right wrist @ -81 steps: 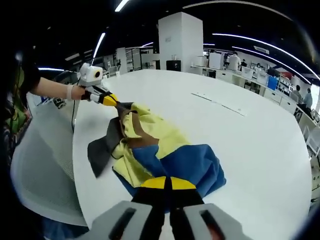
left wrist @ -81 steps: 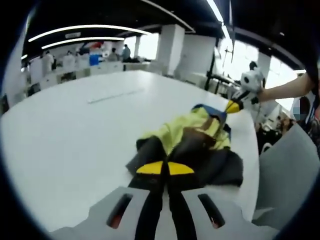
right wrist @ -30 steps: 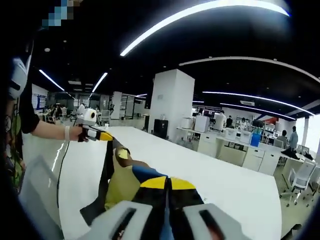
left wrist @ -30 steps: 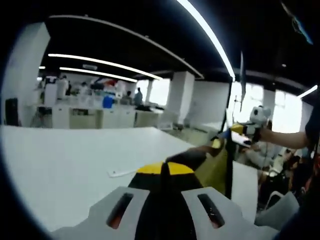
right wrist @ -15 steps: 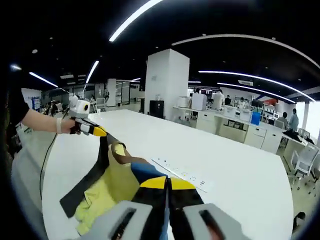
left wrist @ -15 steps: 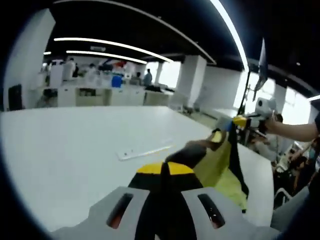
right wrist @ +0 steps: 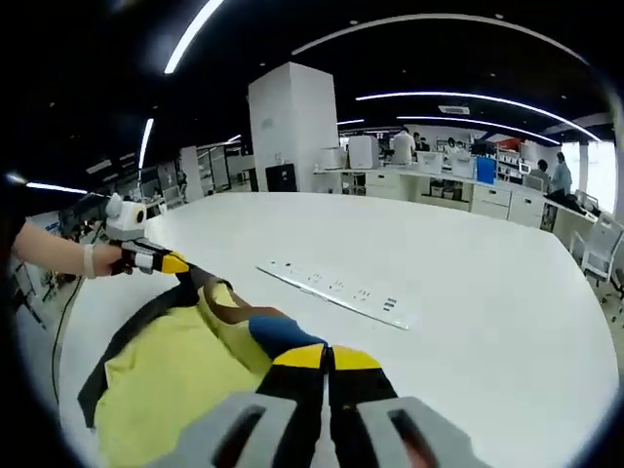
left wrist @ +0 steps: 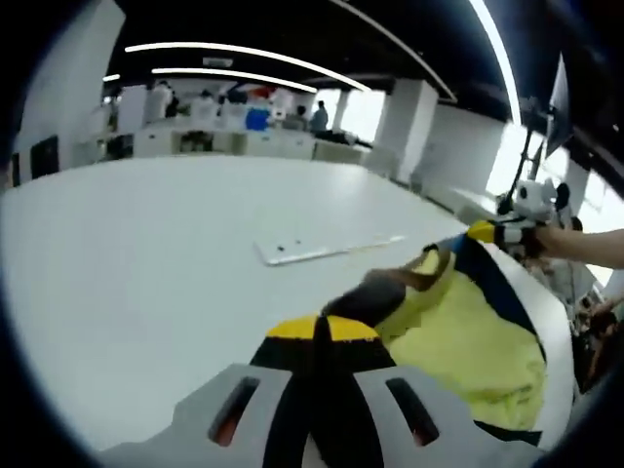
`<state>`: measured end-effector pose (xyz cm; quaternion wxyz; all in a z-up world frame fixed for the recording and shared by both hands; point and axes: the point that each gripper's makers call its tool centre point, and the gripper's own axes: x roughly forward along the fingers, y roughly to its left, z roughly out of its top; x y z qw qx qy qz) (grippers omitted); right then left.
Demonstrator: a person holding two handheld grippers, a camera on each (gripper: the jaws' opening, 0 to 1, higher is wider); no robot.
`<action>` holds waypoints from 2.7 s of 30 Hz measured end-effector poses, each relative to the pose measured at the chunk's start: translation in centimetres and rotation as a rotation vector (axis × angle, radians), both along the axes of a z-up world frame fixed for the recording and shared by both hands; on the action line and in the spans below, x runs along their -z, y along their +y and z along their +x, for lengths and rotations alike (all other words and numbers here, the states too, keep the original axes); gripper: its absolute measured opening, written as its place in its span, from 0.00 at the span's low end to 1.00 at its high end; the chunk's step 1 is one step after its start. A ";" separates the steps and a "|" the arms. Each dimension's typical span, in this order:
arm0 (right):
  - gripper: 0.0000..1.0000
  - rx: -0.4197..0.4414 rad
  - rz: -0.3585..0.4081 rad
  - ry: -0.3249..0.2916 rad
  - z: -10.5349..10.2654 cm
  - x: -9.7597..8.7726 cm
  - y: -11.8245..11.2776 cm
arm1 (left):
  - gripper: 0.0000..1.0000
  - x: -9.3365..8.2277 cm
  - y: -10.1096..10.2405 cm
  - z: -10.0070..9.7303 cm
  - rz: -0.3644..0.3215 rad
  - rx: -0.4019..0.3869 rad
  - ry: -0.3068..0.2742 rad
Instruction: Fold the garment on the visible template until the final outline fits inside the template.
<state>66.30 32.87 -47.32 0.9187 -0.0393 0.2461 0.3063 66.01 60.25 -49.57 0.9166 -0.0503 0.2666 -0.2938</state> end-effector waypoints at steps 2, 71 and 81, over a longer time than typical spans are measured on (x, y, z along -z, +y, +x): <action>0.00 0.015 -0.005 0.025 0.5 1.2 -0.1 | 0.00 0.7 -0.2 0.5 0.016 0.001 0.001; 0.78 0.034 0.179 0.107 -4.6 1.4 0.7 | 0.79 -1.9 -1.6 -3.6 0.041 0.216 -0.106; 0.75 0.038 0.179 0.118 -9.0 0.7 0.1 | 0.78 -3.4 -1.0 -7.5 0.032 0.248 -0.116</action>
